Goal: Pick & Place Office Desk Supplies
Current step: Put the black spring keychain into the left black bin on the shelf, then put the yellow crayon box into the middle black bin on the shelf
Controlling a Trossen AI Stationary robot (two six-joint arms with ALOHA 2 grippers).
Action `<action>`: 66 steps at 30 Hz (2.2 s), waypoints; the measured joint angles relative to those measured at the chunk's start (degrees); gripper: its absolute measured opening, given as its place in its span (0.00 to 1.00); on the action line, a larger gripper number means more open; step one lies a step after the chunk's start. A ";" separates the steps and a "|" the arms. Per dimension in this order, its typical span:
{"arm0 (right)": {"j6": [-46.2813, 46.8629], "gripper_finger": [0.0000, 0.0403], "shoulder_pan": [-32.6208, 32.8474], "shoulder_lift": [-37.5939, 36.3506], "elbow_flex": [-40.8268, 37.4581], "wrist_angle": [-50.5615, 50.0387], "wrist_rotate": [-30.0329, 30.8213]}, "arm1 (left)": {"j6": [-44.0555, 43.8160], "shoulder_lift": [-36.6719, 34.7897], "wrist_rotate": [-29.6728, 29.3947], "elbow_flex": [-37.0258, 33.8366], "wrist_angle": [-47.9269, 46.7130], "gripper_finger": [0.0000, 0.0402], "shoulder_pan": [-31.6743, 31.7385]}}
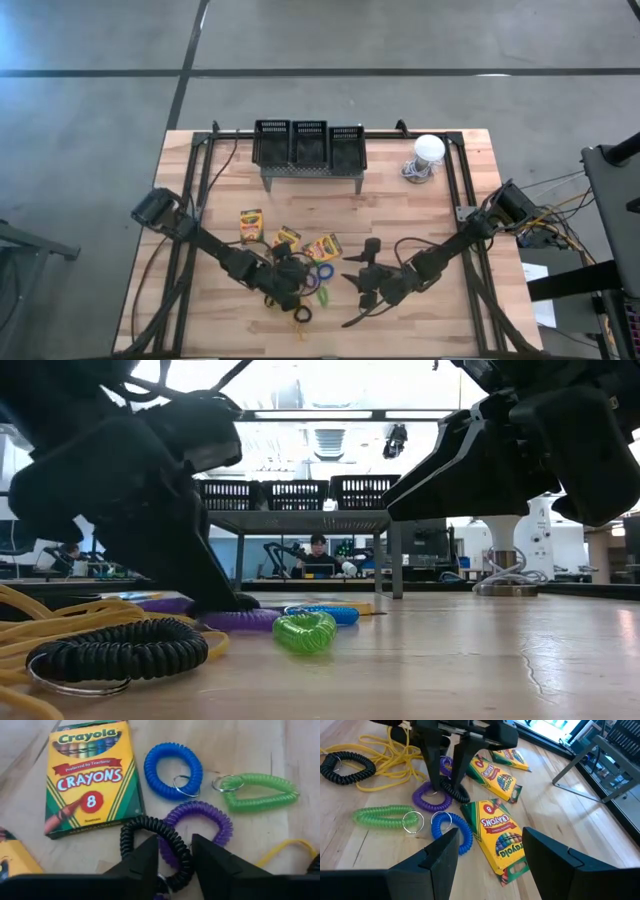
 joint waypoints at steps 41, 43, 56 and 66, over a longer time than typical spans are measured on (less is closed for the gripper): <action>-0.13 0.53 0.02 0.00 -0.09 -0.22 -0.01 | 22.43 -31.60 15.53 12.64 -31.13 0.07 63.25; -0.15 0.53 0.02 0.00 -0.09 -0.22 -0.01 | 24.62 -31.60 15.61 11.40 -28.80 0.09 63.33; -0.17 0.53 0.04 0.00 -0.09 -0.22 -0.02 | 27.01 -31.72 14.95 10.21 -27.28 0.39 63.32; -0.15 0.53 0.04 0.00 -0.09 -0.35 -0.02 | 25.51 -36.40 15.50 12.28 -31.52 0.36 46.40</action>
